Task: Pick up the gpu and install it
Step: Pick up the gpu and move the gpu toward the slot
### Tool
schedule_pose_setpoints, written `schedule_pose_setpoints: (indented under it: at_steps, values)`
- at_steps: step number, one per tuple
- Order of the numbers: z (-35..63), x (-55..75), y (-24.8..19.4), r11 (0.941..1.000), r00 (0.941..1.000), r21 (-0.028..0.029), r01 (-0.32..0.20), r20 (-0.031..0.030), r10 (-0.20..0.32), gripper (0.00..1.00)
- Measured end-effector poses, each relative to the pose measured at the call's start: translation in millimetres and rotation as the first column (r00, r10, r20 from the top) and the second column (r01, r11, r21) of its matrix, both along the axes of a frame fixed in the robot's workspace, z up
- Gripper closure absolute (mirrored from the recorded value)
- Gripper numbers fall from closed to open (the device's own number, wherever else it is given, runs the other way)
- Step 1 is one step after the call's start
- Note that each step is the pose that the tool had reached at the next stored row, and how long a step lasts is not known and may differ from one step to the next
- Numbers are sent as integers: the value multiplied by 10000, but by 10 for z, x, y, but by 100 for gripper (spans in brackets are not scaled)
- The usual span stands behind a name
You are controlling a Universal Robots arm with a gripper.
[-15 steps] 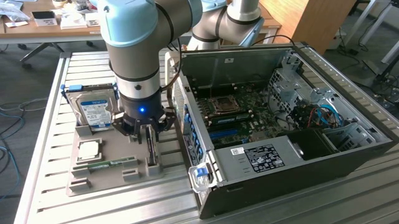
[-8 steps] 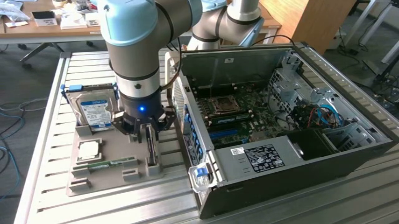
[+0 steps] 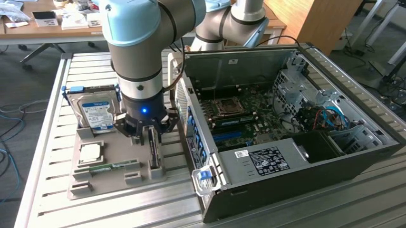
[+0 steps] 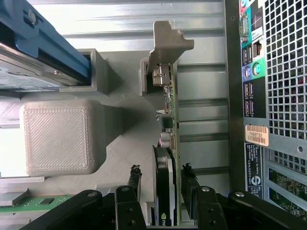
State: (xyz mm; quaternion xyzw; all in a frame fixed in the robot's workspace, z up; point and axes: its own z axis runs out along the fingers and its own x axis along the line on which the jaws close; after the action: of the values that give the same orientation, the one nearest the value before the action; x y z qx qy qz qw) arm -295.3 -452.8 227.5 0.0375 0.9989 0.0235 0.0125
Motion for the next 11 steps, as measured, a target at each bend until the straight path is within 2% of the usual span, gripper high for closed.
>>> schedule_pose_setpoints:
  at_steps: [8,9,10,11]
  values:
    - [1,0,-1,10000,10000,-1,-1,-1,1,53]
    - [1,0,0,10000,10000,-1,-1,-1,1,54]
    - [1,0,-1,10000,10000,-1,-1,-1,1,61]
    - [1,0,-1,10000,10000,-1,-1,-1,1,61]
